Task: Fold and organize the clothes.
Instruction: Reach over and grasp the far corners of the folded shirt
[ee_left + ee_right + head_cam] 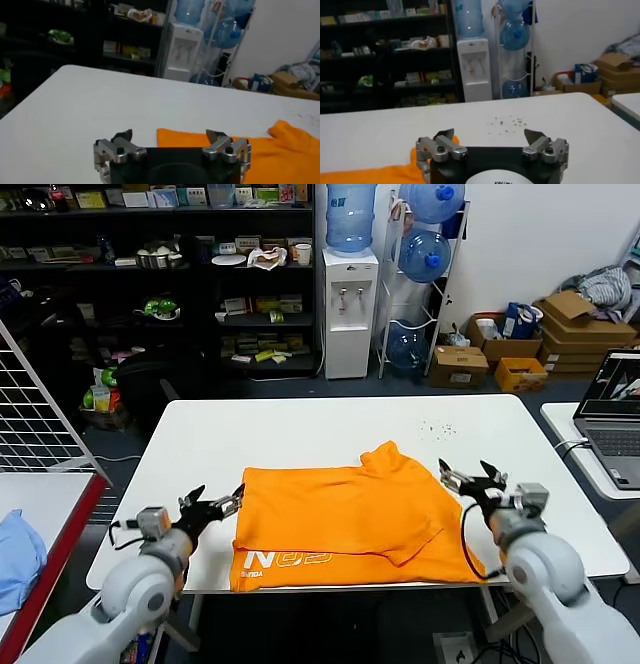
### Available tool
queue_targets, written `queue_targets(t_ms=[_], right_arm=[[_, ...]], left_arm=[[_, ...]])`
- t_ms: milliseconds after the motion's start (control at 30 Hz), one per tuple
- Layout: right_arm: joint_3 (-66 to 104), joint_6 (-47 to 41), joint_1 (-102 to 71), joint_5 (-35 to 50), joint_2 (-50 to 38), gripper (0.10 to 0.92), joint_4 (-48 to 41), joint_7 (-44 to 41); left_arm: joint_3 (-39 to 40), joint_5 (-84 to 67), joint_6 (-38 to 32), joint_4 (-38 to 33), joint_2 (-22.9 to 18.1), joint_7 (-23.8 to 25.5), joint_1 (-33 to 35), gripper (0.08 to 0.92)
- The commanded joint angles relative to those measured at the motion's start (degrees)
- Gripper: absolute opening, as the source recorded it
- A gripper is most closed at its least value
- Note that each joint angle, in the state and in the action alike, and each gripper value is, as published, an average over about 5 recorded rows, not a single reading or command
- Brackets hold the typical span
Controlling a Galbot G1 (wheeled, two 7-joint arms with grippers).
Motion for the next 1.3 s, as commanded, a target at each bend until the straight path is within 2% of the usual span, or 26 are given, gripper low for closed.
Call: queue_targets(t_ms=[33, 267, 967, 1133, 1300], right_arm=[[-16.01, -4.69, 25.82, 2.13, 6.84, 0.92, -25.19, 1.77], [-17.63, -6.12, 26.78, 0.3, 9.64, 0.921, -31.0, -0.69], [-18.19, -8.13, 25.54, 0.44, 10.79, 0.916, -31.52, -3.06], [-18.1, -8.29, 24.82, 0.71, 10.53, 0.814, -30.89, -3.25], [-18.06, -8.23, 24.27, 0.97, 10.11, 0.666, -30.19, -3.52]], left_arm=[[13.8, -4.89, 2.94, 21.67, -6.55, 2.19, -23.37, 0.916], [18.15, -7.19, 6.09, 24.76, -7.1, 2.76, -25.49, 0.921], [19.08, -4.16, 6.33, 24.89, -7.34, 3.19, -24.8, 0.921], [19.26, -3.32, 6.29, 24.68, -7.08, 3.24, -24.28, 0.902], [19.48, -2.15, 6.17, 24.66, -7.07, 3.54, -23.85, 0.777]])
